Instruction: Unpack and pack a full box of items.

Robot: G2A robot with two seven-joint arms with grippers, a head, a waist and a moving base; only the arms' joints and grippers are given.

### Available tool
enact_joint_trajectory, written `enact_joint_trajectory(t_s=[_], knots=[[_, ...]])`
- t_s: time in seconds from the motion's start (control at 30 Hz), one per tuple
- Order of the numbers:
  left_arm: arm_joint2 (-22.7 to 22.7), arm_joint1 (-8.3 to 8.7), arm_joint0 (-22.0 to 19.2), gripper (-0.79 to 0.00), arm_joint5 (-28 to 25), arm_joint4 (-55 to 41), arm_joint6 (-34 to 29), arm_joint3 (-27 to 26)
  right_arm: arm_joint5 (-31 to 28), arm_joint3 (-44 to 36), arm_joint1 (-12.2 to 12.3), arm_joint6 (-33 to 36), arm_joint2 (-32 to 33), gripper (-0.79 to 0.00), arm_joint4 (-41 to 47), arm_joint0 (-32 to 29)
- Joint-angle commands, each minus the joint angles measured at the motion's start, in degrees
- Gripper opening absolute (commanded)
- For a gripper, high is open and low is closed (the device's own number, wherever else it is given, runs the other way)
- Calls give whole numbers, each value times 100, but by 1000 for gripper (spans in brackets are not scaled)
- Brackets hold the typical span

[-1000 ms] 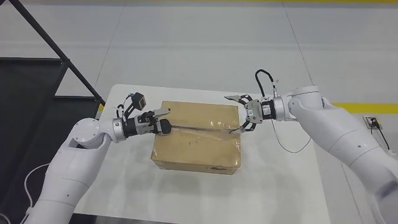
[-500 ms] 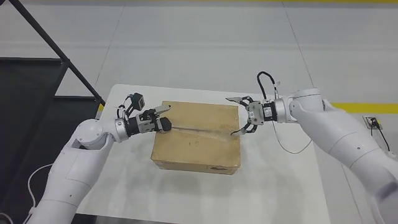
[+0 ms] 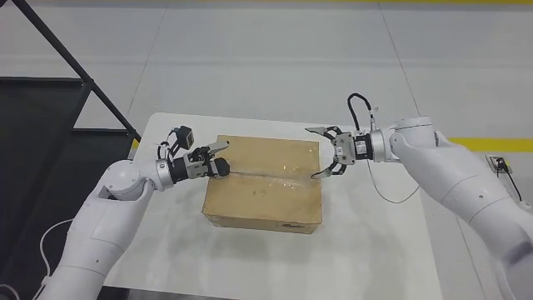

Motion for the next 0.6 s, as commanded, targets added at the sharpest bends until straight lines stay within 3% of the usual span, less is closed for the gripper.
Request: enact_joint_trajectory(t_s=[0.0, 0.4, 0.57], knots=[[7, -8, -10, 0, 3, -1, -3, 25, 2, 33, -7, -2, 1, 0, 7, -3], [47, -59, -102, 0, 14, 8, -26, 142, -317, 357, 16, 313, 144, 0, -228, 70], [33, -70, -108, 0, -8, -12, -51, 111, -1446, 194, 66, 455, 396, 0, -634, 100]])
